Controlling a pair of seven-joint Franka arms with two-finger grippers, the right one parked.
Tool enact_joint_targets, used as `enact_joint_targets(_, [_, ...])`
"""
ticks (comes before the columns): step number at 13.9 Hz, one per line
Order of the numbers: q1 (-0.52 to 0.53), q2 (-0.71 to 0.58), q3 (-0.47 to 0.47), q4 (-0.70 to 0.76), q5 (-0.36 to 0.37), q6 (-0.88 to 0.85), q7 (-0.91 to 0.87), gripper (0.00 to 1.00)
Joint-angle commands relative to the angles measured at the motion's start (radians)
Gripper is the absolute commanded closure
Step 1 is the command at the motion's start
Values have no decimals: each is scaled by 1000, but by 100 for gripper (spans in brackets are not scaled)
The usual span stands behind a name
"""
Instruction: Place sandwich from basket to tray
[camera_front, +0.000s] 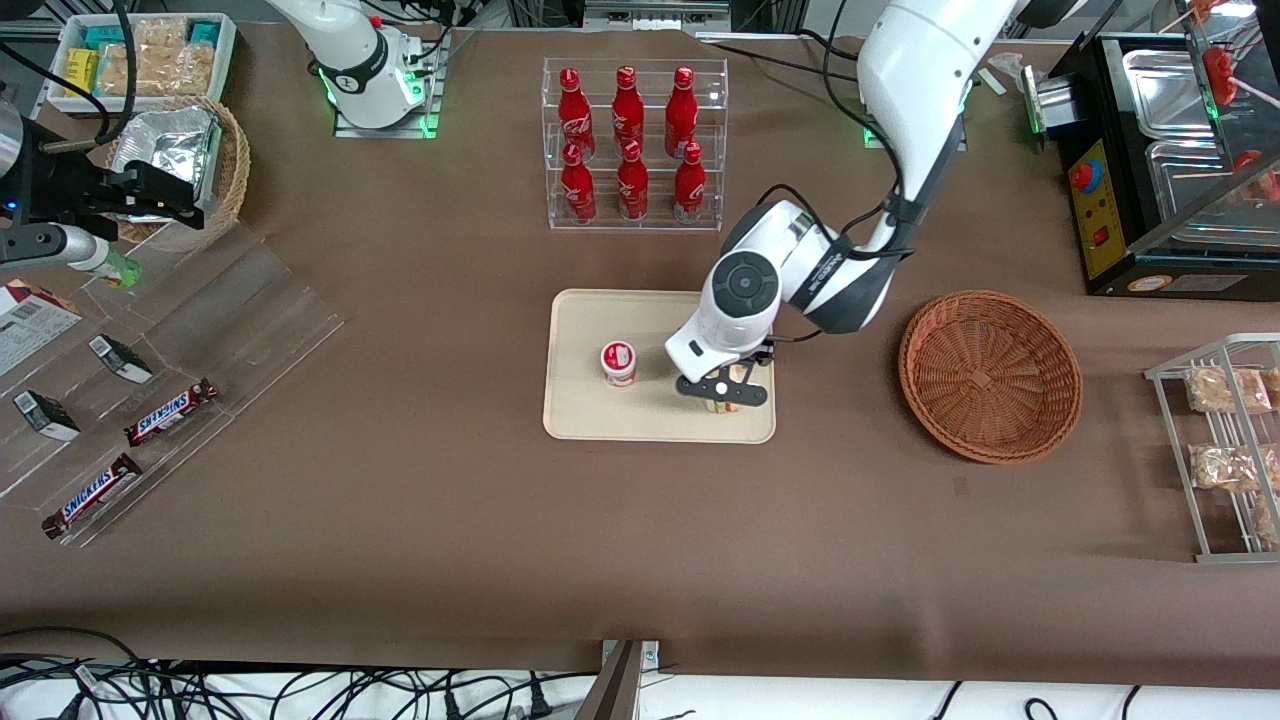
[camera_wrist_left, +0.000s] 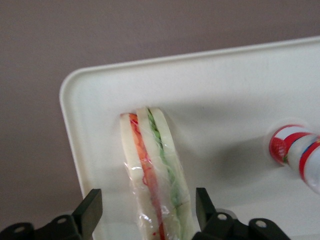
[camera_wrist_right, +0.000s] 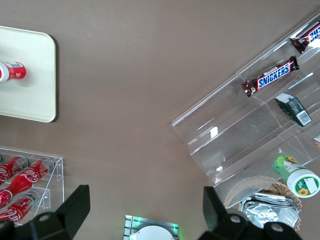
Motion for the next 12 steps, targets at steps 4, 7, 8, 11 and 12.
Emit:
enact_joint_targets(4, [125, -228, 2, 85, -8, -259, -106, 0])
enact_joint_targets(7, [196, -284, 4, 125, -4, -361, -125, 0])
enact_joint_targets(8, [226, -310, 2, 123, -1, -375, -114, 0])
enact_joint_targets(11, [324, -364, -4, 123, -8, -441, -18, 0])
enact_joint_targets(12, [355, -376, -6, 123, -10, -467, 43, 0])
